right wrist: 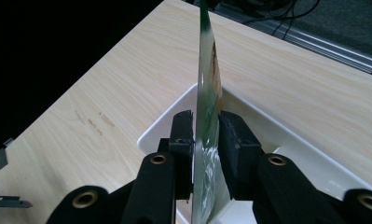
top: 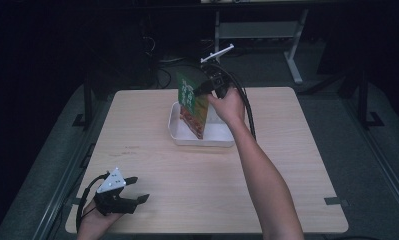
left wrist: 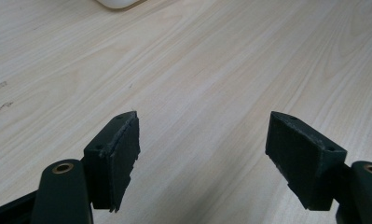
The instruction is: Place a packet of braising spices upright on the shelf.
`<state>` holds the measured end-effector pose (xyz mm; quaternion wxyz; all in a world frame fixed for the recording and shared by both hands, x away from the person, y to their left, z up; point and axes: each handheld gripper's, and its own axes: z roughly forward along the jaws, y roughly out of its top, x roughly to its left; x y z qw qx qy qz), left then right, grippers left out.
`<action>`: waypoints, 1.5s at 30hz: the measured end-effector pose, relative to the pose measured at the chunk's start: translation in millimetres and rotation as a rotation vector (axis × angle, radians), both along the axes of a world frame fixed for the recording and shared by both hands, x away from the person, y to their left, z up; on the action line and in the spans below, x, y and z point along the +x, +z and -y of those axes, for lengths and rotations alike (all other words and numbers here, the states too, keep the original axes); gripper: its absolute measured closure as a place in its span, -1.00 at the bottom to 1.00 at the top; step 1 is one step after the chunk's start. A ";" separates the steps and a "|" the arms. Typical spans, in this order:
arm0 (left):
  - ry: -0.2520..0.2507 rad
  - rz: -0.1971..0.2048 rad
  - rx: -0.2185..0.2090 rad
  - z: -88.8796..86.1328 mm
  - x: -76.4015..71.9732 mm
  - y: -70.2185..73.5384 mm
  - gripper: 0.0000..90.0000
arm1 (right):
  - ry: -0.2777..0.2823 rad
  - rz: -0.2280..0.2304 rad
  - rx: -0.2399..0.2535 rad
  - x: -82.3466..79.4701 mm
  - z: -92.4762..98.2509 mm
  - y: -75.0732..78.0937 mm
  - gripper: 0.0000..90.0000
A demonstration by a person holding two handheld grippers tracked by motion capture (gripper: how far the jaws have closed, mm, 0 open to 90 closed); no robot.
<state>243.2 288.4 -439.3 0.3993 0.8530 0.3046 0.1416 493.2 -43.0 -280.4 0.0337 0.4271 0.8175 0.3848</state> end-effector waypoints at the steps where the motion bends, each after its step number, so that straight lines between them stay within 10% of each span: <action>1: 0.000 0.000 0.000 0.0 0.0 0.0 -0.44 | 0.002 0.003 0.002 -1.3 0.4 0.9 0.63; 45: 0.003 -0.004 0.009 1.0 0.6 -1.0 -0.44 | 0.041 0.011 0.088 -39.1 52.8 9.5 0.35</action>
